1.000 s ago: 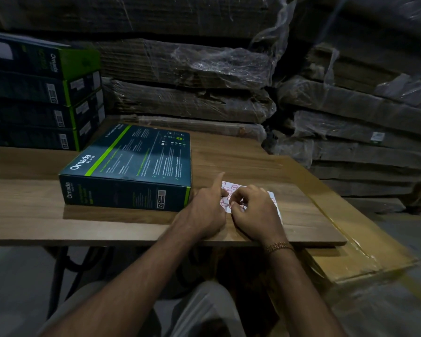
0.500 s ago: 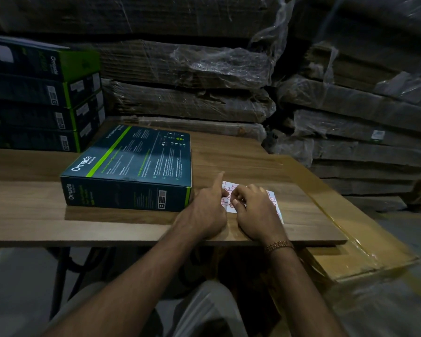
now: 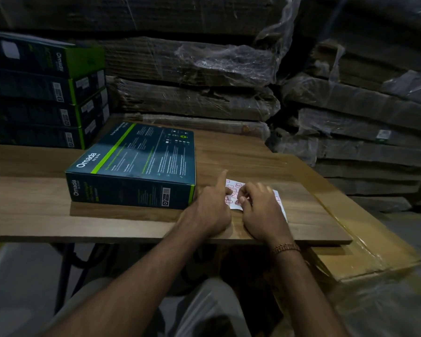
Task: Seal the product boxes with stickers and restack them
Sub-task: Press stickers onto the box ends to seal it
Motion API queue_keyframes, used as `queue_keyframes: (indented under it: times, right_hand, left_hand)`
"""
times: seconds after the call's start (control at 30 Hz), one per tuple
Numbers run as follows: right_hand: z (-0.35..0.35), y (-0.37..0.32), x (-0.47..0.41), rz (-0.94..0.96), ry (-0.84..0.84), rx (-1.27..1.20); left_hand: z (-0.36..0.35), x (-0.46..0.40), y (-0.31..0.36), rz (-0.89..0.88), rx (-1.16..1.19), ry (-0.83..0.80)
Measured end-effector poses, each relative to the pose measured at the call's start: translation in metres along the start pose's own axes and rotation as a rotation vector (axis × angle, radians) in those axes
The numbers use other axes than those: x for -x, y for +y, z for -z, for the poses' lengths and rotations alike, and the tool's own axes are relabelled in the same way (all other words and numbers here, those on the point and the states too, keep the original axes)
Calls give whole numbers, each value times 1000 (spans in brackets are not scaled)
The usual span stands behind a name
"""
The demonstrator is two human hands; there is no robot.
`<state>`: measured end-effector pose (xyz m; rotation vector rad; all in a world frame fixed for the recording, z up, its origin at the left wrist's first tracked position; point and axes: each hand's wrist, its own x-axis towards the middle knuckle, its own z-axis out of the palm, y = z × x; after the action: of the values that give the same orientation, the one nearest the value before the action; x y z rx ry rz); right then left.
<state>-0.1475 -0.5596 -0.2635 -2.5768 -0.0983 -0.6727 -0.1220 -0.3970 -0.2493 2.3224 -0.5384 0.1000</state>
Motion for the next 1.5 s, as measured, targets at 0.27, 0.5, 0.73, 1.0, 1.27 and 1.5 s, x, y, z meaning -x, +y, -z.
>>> queue_keyframes:
  times: [0.27,0.5,0.73,1.0,1.27,1.5]
  right_hand:
    - [0,2,2,2,44,-6]
    - [-1,6,2,-20,88,-89]
    - [0,10,0,-44,108,-195]
    - [3,7,1,-127,52,-264]
    - [6,6,4,-53,122,-211]
    - [9,-23,9,-14,167,-192]
  left_hand:
    - [-2,-2,-1,31,-2,-14]
    - [-2,-1,-2,34,-7,-3]
    - [0,4,0,-37,-12,-12]
    - [13,26,-6,-414,24,110]
    - [93,77,-67,-539,-214,829]
    - [151,80,-120,-203,-316,660]
